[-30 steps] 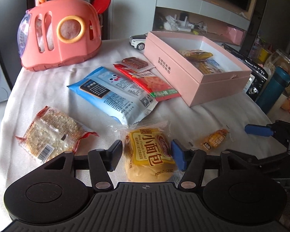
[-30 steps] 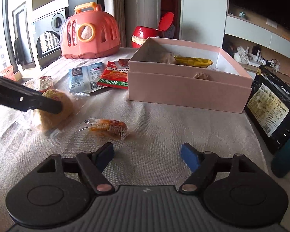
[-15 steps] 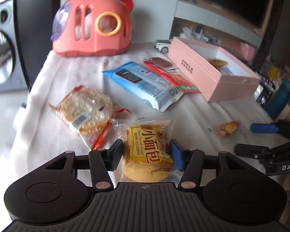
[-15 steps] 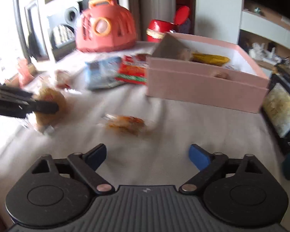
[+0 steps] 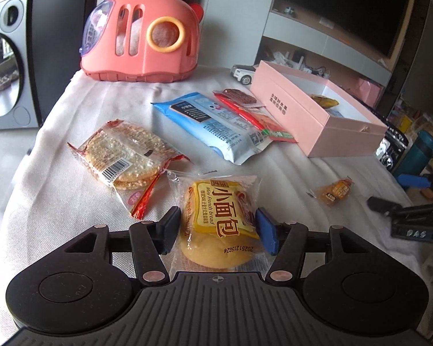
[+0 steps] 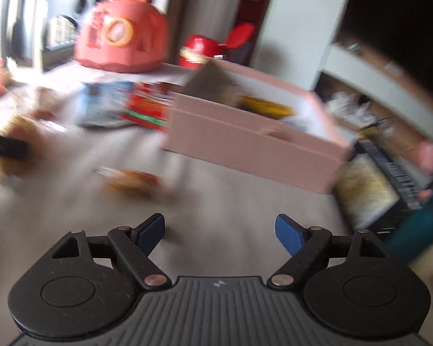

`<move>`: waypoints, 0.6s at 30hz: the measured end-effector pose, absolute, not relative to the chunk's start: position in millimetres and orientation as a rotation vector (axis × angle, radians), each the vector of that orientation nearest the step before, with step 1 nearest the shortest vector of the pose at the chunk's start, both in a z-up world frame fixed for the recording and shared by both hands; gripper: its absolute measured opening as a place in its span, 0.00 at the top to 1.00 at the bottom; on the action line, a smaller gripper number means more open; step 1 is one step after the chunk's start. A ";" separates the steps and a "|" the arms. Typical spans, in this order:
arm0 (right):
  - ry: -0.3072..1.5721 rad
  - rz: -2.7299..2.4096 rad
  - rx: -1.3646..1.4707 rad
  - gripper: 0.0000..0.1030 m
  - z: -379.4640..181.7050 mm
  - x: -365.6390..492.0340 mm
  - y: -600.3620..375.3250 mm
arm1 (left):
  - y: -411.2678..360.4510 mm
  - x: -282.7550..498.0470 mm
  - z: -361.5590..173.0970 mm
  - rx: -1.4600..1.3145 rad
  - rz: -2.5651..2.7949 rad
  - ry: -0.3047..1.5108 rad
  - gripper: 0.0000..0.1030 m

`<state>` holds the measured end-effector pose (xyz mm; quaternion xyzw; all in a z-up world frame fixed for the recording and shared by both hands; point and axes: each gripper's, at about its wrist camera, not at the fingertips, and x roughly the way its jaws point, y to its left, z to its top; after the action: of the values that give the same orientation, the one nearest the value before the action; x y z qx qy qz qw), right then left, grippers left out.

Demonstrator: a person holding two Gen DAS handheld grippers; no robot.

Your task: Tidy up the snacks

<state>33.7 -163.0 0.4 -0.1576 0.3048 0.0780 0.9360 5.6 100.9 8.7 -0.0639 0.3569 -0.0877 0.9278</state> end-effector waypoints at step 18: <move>0.689 0.378 -0.214 0.24 0.8 60.9 -115.1 | 91.7 -0.4 9.4 -0.110 -0.196 0.750 0.39</move>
<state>60.9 -115.1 0.8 -0.1043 0.3352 0.1838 0.9181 -0.4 91.7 9.4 -0.0536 0.3656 -0.0954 0.9243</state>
